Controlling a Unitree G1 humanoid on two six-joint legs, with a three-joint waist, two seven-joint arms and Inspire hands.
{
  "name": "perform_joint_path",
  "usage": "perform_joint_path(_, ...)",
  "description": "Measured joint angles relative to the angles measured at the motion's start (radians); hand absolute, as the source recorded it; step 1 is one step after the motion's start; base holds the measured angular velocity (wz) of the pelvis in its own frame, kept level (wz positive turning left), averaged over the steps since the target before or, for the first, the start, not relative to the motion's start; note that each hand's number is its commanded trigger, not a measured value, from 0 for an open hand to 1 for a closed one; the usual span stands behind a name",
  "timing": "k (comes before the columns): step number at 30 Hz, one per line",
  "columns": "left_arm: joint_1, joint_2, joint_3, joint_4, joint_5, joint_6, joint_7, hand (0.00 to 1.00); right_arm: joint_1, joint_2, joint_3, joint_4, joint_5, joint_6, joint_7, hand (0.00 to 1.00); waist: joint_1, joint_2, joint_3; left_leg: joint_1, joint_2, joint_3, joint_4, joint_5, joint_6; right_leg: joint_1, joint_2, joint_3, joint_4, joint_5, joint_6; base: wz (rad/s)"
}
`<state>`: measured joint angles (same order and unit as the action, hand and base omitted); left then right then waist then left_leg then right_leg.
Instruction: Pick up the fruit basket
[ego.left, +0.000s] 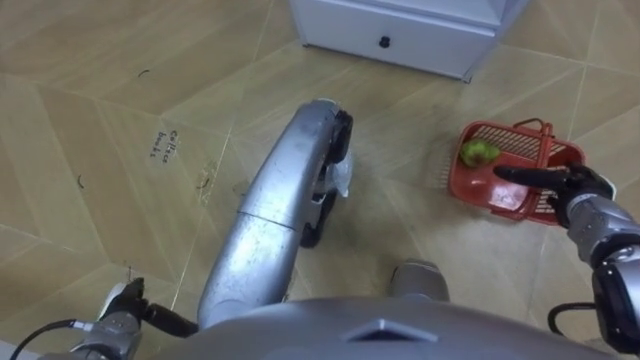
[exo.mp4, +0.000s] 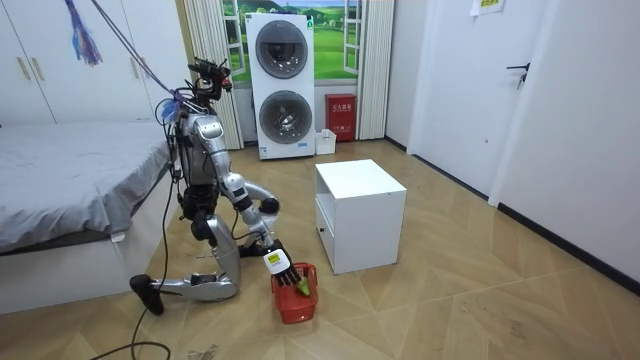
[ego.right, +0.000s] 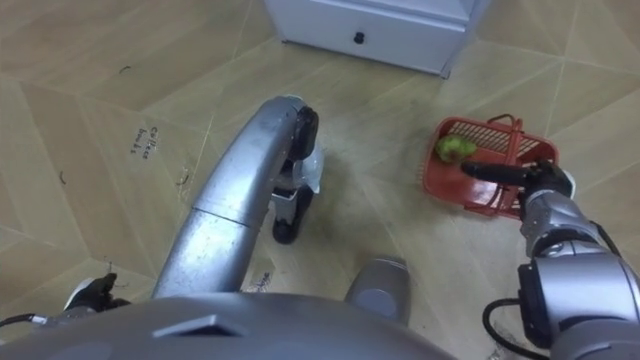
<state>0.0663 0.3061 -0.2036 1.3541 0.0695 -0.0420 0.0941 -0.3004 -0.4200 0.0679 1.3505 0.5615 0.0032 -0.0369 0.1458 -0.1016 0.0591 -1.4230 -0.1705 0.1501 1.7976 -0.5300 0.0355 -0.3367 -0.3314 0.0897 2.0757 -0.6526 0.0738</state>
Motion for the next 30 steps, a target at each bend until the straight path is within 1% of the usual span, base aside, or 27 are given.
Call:
perform_joint_path(4, 0.003, 0.000, -0.009, 0.000, 0.000, 0.007, -0.020, 0.00, 0.000, -0.007, 0.027, 0.009, -0.005, 0.002, 0.007, 0.00, 0.000, 0.001, -0.0004, 0.000, 0.003, 0.001, -0.002, 0.000, 0.000, -0.002, 0.000, 0.000, 0.001, 0.000, 0.000, 0.00)
perform_joint_path(15, 0.003, 0.000, -0.020, 0.000, 0.000, 0.015, -0.040, 0.00, 0.000, -0.016, 0.029, 0.014, -0.022, 0.012, 0.029, 0.00, 0.000, 0.002, -0.0008, -0.008, 0.005, 0.003, -0.004, 0.002, -0.001, -0.015, -0.001, 0.003, 0.004, 0.000, 0.001, 0.00)
perform_joint_path(18, 0.003, 0.000, -0.040, 0.000, 0.000, 0.015, -0.044, 0.00, 0.000, -0.021, 0.035, 0.014, -0.022, 0.012, 0.032, 0.00, 0.002, 0.008, -0.0036, -0.009, 0.005, 0.003, -0.004, 0.002, -0.001, -0.015, -0.001, 0.002, 0.004, 0.000, 0.001, 0.00)
perform_joint_path(20, 0.003, 0.000, -0.056, -0.001, 0.000, 0.015, -0.047, 0.00, 0.000, -0.029, 0.063, 0.014, -0.022, 0.012, 0.037, 0.00, 0.005, 0.017, -0.0076, -0.009, 0.005, 0.003, -0.003, 0.003, 0.000, -0.015, -0.001, 0.003, 0.005, 0.000, 0.001, 0.00)
perform_joint_path(22, 0.003, 0.000, -0.057, -0.002, 0.000, 0.015, -0.047, 0.00, 0.000, -0.034, 0.069, 0.014, -0.025, 0.013, 0.041, 0.00, 0.008, 0.026, -0.0097, -0.009, 0.007, 0.003, -0.003, 0.003, 0.000, -0.017, 0.000, 0.005, 0.007, 0.000, 0.001, -0.02)
perform_joint_path(23, 0.002, 0.000, -0.057, -0.002, 0.000, 0.015, -0.047, 0.00, 0.000, -0.036, 0.069, 0.014, -0.032, 0.013, 0.041, 0.00, 0.012, 0.031, -0.0099, -0.009, 0.010, 0.005, -0.004, 0.003, 0.001, -0.020, 0.000, 0.010, 0.009, 0.000, 0.001, -0.08)
perform_joint_path(25, 0.002, 0.000, -0.057, -0.002, -0.001, 0.015, -0.049, 0.00, -0.002, -0.038, 0.069, 0.013, -0.047, 0.013, 0.042, 0.00, 0.022, 0.029, -0.0081, -0.011, 0.017, 0.012, -0.007, 0.004, 0.000, -0.032, -0.003, 0.022, 0.015, -0.001, 0.001, -0.09)
perform_joint_path(30, 0.003, 0.000, -0.059, -0.001, -0.001, 0.015, -0.058, 0.00, -0.004, -0.038, 0.069, 0.012, -0.064, 0.018, 0.052, 0.00, 0.029, 0.028, -0.0072, -0.011, 0.017, 0.014, -0.009, 0.004, 0.000, -0.033, -0.006, 0.021, 0.014, -0.001, 0.001, 0.00)
